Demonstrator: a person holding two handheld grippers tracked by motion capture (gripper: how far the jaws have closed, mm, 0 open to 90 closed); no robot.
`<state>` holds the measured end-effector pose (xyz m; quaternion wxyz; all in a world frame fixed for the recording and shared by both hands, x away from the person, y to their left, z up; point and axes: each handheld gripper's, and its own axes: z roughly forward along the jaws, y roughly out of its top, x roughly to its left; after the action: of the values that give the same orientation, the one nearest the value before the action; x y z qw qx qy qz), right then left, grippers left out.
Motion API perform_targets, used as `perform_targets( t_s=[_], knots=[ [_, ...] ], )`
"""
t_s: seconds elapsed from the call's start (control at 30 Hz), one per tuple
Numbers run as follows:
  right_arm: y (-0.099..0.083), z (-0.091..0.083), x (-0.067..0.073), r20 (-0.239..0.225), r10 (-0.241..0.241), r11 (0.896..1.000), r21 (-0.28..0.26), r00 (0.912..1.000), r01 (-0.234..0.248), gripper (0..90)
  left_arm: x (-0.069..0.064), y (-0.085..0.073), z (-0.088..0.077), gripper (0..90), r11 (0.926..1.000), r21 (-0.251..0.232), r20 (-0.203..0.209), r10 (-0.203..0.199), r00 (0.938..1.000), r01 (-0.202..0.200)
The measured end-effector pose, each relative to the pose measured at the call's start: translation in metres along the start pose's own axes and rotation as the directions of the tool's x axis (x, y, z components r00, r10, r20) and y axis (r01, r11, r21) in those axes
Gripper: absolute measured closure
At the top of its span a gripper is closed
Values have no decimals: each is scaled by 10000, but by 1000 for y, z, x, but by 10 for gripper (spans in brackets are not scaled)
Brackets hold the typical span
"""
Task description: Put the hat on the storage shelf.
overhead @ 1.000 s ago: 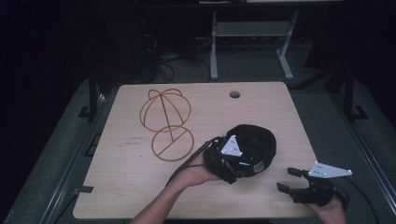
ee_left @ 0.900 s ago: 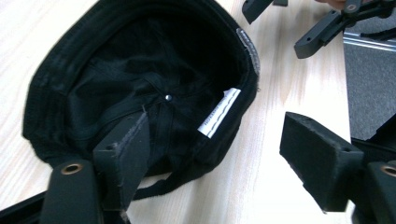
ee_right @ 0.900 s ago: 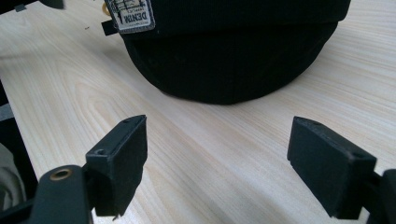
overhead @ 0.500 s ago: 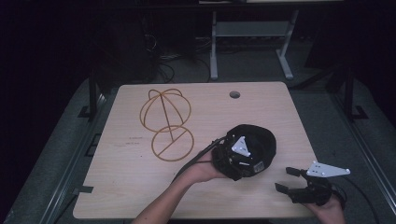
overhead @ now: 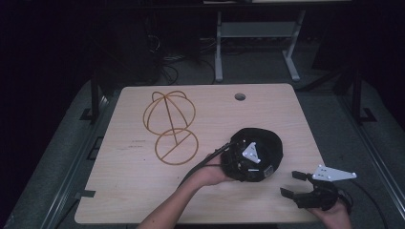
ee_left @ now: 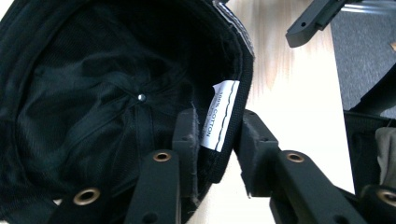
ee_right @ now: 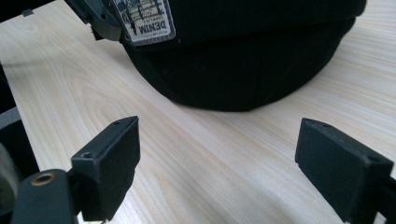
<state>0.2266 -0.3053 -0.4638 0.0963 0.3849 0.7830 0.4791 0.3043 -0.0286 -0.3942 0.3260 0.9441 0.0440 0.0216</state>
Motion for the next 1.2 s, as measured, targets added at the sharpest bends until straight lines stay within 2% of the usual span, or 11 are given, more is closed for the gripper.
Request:
perform_targets(
  t_s=[0.13,0.27,0.3,0.43,0.63,0.73,0.87,0.97,1.07,1.2],
  knots=[
    [-1,-1,-1,111,50,10000,-55,9999,-49,137,-2,6,-2,773,9995,-2,-168,310,9994,-310],
    [-1,-1,1,-34,-11,9999,-122,10000,11,137,-2,13,-6,794,9990,-206,-143,403,9991,-406],
    [-1,-1,1,-31,-7,9999,-118,10000,7,138,-3,14,-6,797,9989,-348,-146,305,9994,-310],
    [0,-4,0,-59,96,9994,-345,9999,-98,137,-5,19,-12,802,9984,-376,-124,429,9990,-433],
    [3,-6,2,-35,76,9977,-671,10000,-79,137,1,27,-24,804,9966,-809,-2,178,9998,-177],
    [4,-6,3,-156,140,9963,-844,9998,-153,137,6,30,-31,806,9936,-1133,213,-5,9998,29],
    [6,-3,7,-190,35,9956,-931,9998,-53,138,8,34,-40,807,9907,-1350,121,-123,9999,139],
    [8,-2,8,-250,2,9946,-1039,9997,-28,138,9,37,-47,809,9861,-1641,248,-223,9994,261],
    [10,-1,11,-256,-98,9937,-1119,9996,68,137,11,40,-54,809,9849,-1713,246,-231,9994,270],
    [14,0,14,-197,-220,9919,-1259,9996,194,137,16,41,-64,810,9757,-2122,295,-490,9984,542]
  ],
)
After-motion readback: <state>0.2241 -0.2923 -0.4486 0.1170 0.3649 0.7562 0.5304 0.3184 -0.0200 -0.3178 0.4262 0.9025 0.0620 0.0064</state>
